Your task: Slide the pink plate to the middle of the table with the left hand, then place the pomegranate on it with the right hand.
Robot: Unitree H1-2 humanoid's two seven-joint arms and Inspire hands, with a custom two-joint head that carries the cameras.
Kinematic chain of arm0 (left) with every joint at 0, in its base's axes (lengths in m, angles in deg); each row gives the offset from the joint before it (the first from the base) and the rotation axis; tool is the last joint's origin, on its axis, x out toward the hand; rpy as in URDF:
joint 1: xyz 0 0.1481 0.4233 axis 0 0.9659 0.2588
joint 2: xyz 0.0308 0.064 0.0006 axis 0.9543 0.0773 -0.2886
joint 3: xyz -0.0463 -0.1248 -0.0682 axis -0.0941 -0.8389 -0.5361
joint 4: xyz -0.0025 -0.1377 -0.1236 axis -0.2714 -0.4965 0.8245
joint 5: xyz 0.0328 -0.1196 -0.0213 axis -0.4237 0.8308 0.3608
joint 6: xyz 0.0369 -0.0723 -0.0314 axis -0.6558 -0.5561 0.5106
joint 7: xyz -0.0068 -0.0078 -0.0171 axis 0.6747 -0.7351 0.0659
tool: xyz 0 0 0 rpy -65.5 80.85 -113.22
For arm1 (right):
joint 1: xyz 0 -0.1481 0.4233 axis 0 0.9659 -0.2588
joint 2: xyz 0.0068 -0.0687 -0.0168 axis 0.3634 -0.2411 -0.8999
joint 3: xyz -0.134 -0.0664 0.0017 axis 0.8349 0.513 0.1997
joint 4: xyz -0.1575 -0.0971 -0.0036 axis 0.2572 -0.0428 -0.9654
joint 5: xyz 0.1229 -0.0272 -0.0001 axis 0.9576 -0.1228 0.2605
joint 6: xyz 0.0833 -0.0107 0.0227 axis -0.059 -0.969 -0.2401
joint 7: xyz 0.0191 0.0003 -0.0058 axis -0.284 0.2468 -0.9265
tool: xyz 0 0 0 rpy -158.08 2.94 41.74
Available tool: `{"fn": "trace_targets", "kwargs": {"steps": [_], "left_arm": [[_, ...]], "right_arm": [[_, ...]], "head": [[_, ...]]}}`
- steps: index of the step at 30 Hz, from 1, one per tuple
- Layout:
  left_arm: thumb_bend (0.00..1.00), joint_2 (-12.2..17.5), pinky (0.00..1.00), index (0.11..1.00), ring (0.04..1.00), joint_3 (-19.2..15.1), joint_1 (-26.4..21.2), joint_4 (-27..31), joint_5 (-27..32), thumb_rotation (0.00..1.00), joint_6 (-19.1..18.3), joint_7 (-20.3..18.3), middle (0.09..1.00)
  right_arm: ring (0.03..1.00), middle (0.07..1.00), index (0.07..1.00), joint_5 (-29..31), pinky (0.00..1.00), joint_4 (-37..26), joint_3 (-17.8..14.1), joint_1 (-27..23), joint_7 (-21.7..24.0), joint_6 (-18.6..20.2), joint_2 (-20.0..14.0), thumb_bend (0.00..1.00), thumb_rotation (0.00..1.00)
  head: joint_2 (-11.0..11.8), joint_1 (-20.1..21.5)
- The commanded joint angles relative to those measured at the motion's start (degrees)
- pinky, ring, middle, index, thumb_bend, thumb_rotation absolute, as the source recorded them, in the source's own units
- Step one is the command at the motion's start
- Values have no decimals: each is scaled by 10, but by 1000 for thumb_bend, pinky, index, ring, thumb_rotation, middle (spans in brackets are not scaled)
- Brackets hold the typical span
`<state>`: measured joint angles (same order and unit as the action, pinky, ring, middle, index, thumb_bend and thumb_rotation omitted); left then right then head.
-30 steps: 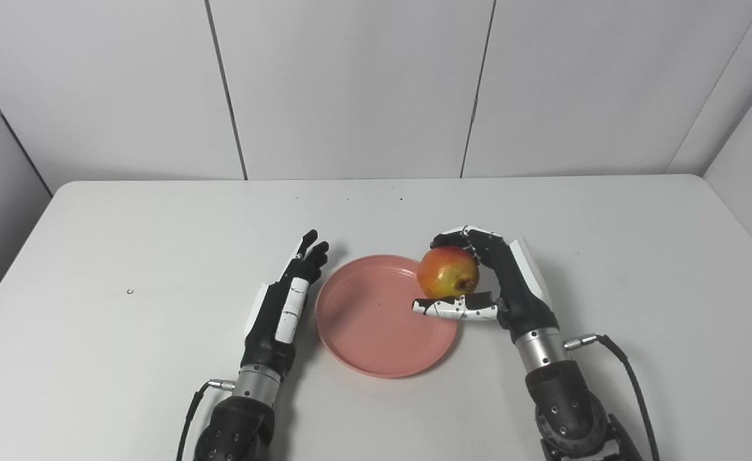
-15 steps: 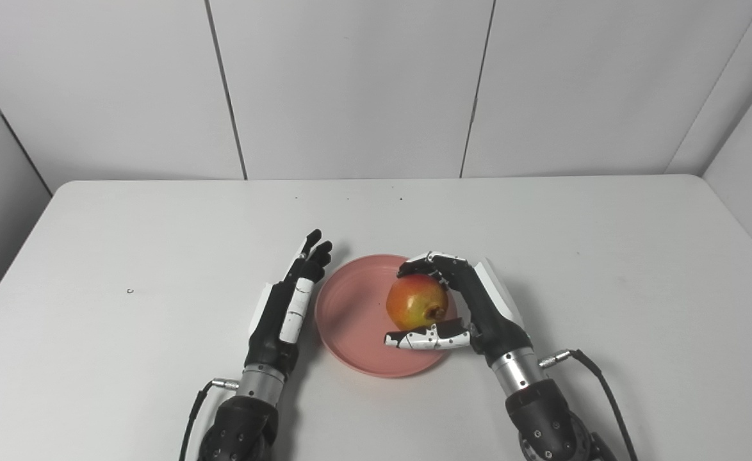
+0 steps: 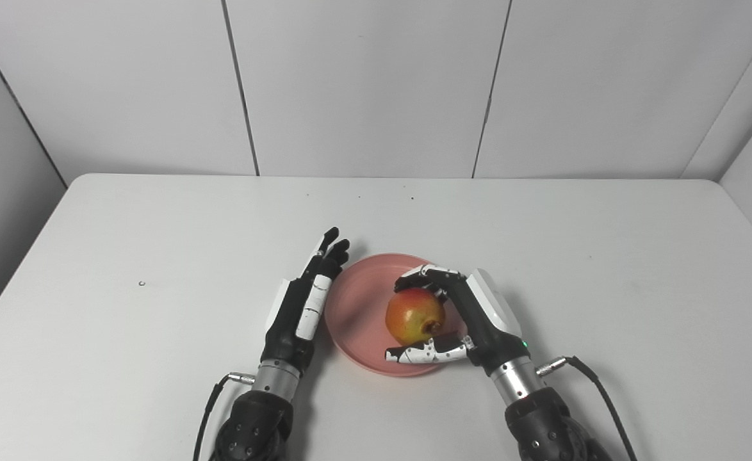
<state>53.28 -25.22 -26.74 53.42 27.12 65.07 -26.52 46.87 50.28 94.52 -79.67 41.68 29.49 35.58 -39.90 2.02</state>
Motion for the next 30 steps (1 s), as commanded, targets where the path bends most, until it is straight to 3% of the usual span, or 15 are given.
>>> {"fn": "trace_targets", "kwargs": {"steps": [1, 30], "left_arm": [[685, -10, 943, 938, 933, 4, -18, 11, -7, 1000, 28, 6, 931], [692, -8, 962, 943, 950, 3, -21, 12, -12, 1000, 30, 12, 941]], "right_arm": [[395, 479, 549, 1, 348, -7, -1, -24, -7, -38, 4, 509, 0], [405, 490, 544, -47, 394, 50, 8, -71, -17, -47, 19, 510, 0]], "head": [[-1, -1], [-4, 2]]}}
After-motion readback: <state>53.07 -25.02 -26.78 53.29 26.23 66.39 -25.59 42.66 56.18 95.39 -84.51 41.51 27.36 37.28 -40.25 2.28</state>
